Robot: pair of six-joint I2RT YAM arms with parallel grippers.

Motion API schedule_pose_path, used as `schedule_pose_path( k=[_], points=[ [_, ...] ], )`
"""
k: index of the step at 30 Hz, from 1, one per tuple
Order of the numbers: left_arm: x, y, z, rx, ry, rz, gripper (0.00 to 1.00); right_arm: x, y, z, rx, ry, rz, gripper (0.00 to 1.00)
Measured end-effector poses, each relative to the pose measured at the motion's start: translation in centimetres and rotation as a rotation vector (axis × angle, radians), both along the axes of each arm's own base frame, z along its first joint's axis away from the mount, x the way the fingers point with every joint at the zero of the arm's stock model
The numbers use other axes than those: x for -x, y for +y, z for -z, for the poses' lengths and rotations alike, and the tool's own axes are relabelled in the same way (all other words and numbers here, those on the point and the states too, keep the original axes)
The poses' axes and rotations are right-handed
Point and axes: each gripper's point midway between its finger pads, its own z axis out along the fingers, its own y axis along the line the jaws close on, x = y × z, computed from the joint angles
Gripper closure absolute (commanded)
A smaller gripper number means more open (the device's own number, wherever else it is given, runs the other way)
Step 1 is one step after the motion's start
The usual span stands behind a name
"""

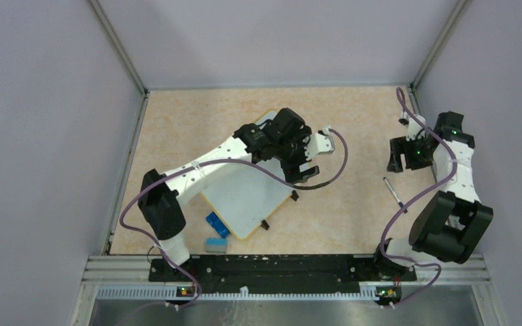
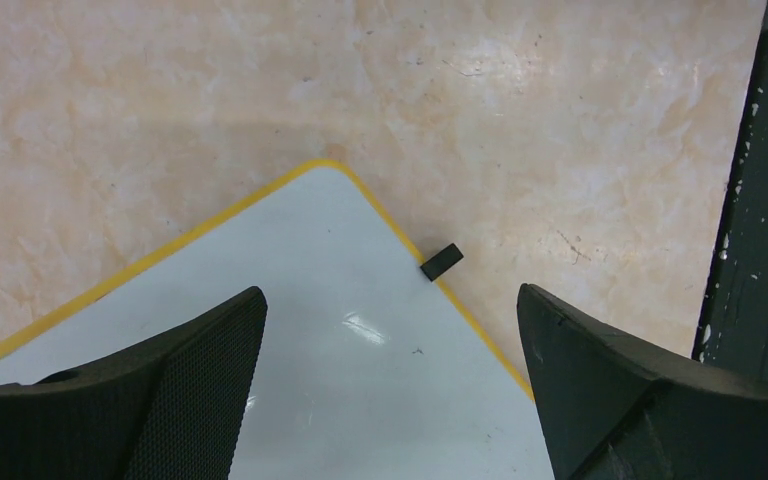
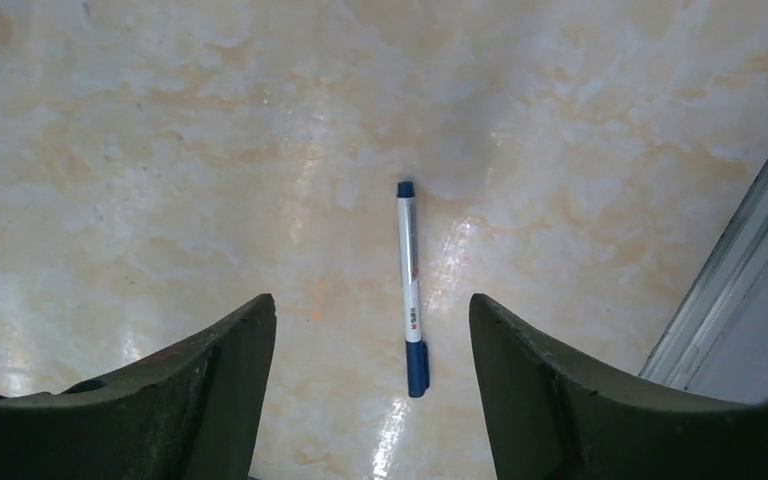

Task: Write a sentence on the whiteboard
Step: Pick up the whiteboard marker from the center of the board.

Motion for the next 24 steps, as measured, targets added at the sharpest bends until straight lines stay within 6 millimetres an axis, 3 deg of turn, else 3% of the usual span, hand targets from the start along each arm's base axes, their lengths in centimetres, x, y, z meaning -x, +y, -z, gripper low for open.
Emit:
schedule_pose_path(
  k=[9,18,24],
  points=[
    [-3.1,1.0,-0.9,0.085,0.074,-0.200,0.01,0.2,-2.5,5.9,0.099,0.203,-0.032,0.47],
    [-3.4,0.4,-1.6,0.133,0.112,-0.263,0.01,0.5,-1.2,9.5,0.235,0.337,-0.167,0.54],
    [-3.8,0.0,-3.1,0.169,0.107,-0.287,0.01,0.9,-1.8,11.5,0.290,0.402,-0.179,0.58]
  ],
)
